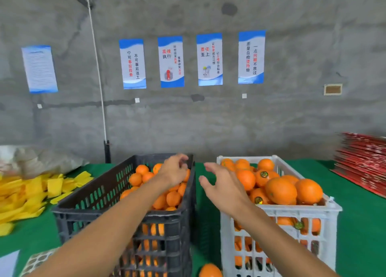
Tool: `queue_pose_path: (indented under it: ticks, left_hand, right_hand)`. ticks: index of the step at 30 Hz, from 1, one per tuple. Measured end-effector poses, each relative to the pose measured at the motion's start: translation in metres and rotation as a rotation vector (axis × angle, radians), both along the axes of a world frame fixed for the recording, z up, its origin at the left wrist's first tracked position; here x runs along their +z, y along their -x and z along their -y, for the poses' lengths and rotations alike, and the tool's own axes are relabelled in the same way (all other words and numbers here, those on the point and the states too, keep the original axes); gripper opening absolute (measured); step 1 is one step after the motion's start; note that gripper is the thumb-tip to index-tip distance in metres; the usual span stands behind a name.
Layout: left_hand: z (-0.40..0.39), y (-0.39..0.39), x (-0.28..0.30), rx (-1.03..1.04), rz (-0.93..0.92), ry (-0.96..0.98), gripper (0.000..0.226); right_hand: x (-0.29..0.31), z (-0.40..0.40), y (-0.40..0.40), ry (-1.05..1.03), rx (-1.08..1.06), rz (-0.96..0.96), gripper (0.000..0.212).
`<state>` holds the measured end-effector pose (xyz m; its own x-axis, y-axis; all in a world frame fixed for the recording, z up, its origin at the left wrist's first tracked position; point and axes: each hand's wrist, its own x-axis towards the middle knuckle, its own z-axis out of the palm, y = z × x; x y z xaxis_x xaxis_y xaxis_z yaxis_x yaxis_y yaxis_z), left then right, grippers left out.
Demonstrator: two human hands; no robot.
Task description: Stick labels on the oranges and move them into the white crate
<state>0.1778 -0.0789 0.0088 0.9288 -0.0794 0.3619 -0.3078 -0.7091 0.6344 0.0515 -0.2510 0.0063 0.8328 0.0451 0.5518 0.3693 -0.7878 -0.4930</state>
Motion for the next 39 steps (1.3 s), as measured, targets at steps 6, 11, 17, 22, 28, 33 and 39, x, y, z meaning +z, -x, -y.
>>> queue_pose_path:
  ticks: [6,11,17,22,28,33,39]
  left_hand:
    - [-0.076,-0.005,-0.036,0.032,-0.192,-0.376,0.046]
    - [-0.087,-0.044,-0.035,-0.095,-0.342,-0.66,0.057]
    - [-0.099,-0.11,-0.038,-0.081,-0.447,-0.893,0.07]
    - [-0.095,-0.146,-0.063,-0.094,-0.477,-1.183,0.076]
    - [-0.075,-0.138,-0.096,-0.125,-0.403,-1.275,0.096]
    - [-0.065,-0.118,-0.057,-0.105,-0.353,-1.071,0.075]
    - [-0.036,-0.023,0.011,-0.001,0.014,-0.408,0.03]
  right_hand:
    - [-0.012,-0.079,-0.054,0.033,0.162,-0.234,0.042]
    - [-0.007,-0.098,-0.097,0.149,0.128,-0.325,0.028]
    - [-0.01,-0.1,-0.138,0.152,0.054,-0.29,0.028]
    - [-0.014,-0.102,-0.159,0.134,0.027,-0.302,0.027]
    - [-0.018,-0.095,-0.163,0.01,0.073,-0.261,0.029]
    - [-0.025,-0.091,-0.166,-0.202,0.085,-0.237,0.034]
    - [-0.018,-0.086,-0.116,-0.406,0.223,-0.144,0.034]
